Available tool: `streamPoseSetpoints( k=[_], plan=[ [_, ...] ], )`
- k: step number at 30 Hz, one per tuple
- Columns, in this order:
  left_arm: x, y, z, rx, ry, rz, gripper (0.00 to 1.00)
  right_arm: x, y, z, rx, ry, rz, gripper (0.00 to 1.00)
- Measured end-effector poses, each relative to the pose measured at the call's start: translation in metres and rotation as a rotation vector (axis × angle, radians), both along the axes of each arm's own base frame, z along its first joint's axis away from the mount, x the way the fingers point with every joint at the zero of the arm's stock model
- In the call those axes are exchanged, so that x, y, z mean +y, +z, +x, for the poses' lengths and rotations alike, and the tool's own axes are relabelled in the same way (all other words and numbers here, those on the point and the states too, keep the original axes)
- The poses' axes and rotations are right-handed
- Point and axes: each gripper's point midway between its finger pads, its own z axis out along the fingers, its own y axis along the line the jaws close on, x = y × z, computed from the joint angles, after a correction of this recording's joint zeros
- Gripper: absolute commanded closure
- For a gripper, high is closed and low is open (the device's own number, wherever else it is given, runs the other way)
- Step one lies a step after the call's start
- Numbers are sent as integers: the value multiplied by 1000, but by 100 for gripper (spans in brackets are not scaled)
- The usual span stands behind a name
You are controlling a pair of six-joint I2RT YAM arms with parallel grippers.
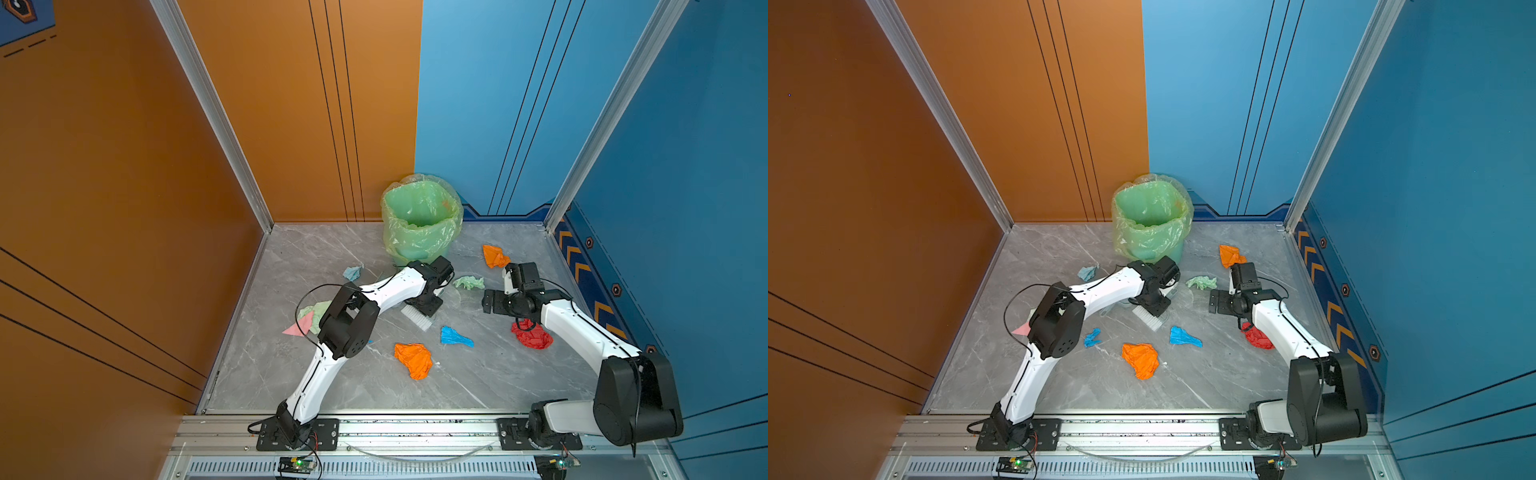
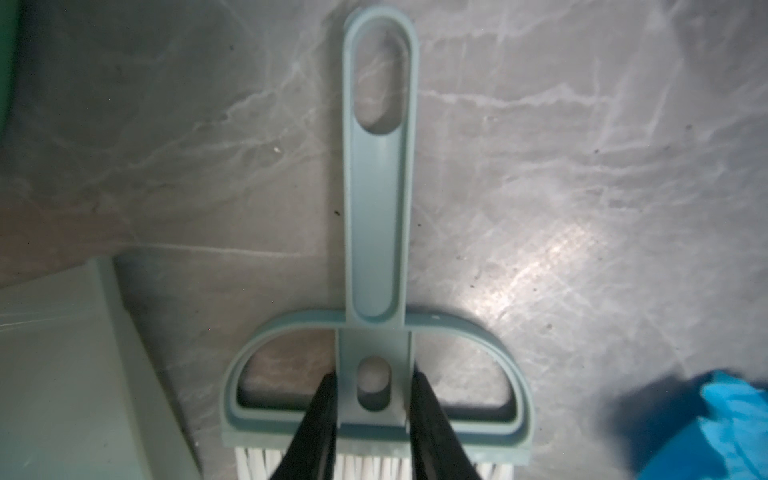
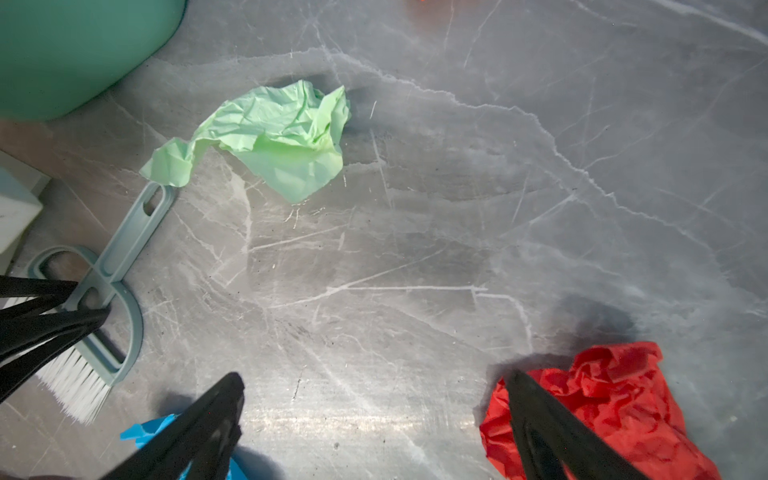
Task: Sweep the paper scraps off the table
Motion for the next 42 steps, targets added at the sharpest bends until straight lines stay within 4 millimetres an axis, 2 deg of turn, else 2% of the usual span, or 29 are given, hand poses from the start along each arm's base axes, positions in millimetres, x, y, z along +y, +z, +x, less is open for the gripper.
streamPoseSetpoints(
  k=[15,34,42],
  plan=[
    [9,0,3,34,-28,-7,80,17,2,-4,21,61,72,0],
    [15,2,-8,71,-91,17,89,34,5,-5,37,148,126,0],
    [15,12,-9,63,-103,10,92,37,6,-6,38,167,135,0]
  ],
)
